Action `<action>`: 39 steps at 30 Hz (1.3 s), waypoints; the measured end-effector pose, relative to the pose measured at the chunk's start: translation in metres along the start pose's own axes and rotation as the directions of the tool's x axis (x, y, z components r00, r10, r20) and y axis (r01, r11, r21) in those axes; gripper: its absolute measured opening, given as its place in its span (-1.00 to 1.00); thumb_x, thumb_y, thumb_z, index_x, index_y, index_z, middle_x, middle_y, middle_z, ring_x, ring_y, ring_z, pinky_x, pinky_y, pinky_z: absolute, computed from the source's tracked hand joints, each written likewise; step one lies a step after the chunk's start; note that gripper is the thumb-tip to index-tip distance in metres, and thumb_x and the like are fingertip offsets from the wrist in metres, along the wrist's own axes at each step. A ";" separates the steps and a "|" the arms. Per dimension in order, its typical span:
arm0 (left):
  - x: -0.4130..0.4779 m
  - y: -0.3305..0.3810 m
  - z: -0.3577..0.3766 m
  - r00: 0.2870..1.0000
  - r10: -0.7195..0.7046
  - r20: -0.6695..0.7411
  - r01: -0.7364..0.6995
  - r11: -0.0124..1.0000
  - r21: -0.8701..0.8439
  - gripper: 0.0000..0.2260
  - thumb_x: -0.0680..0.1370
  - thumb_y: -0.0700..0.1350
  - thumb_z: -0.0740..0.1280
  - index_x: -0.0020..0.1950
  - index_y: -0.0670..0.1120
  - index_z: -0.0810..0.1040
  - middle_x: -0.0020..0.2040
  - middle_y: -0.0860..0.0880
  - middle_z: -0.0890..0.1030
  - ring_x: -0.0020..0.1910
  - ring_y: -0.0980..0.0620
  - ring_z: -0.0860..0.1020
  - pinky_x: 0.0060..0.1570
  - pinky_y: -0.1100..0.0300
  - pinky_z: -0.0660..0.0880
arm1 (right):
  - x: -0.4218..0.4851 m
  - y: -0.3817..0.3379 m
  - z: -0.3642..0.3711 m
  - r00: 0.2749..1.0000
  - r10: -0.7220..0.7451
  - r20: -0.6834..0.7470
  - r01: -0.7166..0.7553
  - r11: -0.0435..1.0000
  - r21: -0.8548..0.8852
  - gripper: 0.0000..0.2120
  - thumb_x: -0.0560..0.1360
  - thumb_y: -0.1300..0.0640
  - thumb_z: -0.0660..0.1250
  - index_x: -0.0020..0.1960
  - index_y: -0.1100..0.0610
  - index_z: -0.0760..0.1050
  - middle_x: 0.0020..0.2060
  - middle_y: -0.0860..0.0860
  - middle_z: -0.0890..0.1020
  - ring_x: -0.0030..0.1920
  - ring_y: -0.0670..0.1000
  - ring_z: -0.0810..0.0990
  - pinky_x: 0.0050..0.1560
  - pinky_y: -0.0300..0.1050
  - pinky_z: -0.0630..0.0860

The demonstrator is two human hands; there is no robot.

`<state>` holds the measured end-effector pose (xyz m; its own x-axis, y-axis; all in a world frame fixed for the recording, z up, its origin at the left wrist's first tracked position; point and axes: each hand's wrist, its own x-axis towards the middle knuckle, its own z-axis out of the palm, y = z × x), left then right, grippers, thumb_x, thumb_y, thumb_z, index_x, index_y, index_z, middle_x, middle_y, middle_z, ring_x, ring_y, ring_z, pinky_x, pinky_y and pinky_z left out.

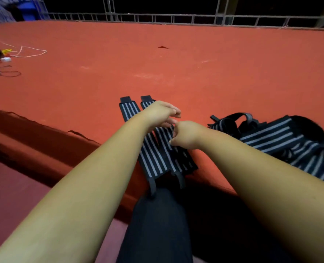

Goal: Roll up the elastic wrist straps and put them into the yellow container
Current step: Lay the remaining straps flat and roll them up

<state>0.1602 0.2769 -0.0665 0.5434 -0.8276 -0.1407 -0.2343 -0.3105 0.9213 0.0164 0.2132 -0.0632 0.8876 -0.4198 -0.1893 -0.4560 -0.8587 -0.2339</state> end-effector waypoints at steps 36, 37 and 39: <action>-0.007 0.113 0.110 0.943 -0.284 -0.172 0.160 0.842 -0.516 -0.63 0.69 -0.12 0.20 0.45 -0.20 0.55 0.19 -0.16 0.70 0.01 -0.12 0.71 -0.25 0.13 0.68 | -0.105 0.165 -0.038 0.881 0.456 -0.128 -0.444 0.889 0.111 -0.62 0.56 -0.17 0.40 0.33 -0.19 0.44 0.27 0.08 0.53 0.24 0.27 0.56 0.28 0.18 0.57; -0.008 0.119 0.108 0.950 -0.262 -0.170 0.145 0.853 -0.502 -0.64 0.72 -0.14 0.18 0.47 -0.21 0.53 0.21 -0.13 0.68 0.02 -0.10 0.68 -0.29 0.18 0.64 | -0.103 0.163 -0.043 0.889 0.434 -0.144 -0.421 0.900 0.115 -0.61 0.56 -0.27 0.39 0.30 -0.12 0.51 0.24 0.09 0.59 0.22 0.24 0.59 0.27 0.15 0.58; -0.009 0.127 0.107 0.950 -0.220 -0.220 0.088 0.869 -0.488 -0.66 0.74 -0.13 0.20 0.46 -0.22 0.54 0.24 -0.16 0.64 0.05 -0.13 0.64 -0.11 0.10 0.65 | -0.101 0.154 -0.056 0.892 0.415 -0.178 -0.393 0.908 0.146 -0.50 0.64 -0.33 0.27 0.25 0.06 0.63 0.17 0.13 0.68 0.23 0.22 0.61 0.25 0.09 0.58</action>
<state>0.0395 0.1953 0.0132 0.7455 -0.6152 -0.2565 0.2375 -0.1145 0.9646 -0.1395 0.1072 -0.0266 0.6144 -0.7831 -0.0959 -0.7722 -0.5719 -0.2770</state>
